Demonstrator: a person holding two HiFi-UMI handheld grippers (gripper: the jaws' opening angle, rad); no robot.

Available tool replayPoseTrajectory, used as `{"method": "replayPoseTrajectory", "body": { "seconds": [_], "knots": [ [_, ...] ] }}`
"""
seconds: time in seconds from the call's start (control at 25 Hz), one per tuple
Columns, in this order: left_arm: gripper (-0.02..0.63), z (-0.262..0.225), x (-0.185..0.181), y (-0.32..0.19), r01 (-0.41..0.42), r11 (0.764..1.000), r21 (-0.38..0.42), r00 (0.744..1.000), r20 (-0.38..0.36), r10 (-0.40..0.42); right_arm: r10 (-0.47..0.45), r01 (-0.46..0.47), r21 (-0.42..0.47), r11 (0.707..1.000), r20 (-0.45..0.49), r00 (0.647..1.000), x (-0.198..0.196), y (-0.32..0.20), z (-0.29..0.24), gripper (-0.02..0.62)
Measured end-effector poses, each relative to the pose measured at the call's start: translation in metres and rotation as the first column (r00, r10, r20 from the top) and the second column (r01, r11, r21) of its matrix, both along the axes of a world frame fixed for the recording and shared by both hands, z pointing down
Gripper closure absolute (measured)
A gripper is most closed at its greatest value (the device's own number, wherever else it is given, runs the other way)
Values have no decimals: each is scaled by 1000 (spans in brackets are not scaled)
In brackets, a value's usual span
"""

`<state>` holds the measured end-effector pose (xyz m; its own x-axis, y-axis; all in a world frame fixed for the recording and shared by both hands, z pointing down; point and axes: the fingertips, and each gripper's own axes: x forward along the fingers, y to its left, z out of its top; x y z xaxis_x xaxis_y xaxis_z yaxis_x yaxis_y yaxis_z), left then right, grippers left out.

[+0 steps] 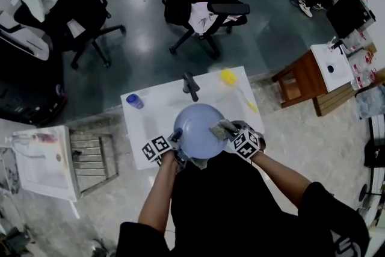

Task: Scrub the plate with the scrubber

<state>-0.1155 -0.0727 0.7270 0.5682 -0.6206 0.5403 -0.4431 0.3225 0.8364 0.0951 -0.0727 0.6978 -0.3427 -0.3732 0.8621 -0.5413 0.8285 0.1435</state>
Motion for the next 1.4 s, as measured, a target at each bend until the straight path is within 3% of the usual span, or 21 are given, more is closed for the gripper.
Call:
{"method": "replayPoseTrajectory", "body": {
  "seconds": [0.4,0.8,1.4],
  "knots": [
    [545,-2,-11,7,30,1000,0,1000,3,-30,-73,76,-64,995,49,996,-36,33,2,526],
    [543,-3,-16,14,62,998,5,998,-18,-62,-200,200,3,980,45,979,-65,45,-7,526],
    [545,-7,-16,10,59,998,1,998,-15,-58,-267,273,-33,962,126,956,-106,59,-16,529]
  ]
}}
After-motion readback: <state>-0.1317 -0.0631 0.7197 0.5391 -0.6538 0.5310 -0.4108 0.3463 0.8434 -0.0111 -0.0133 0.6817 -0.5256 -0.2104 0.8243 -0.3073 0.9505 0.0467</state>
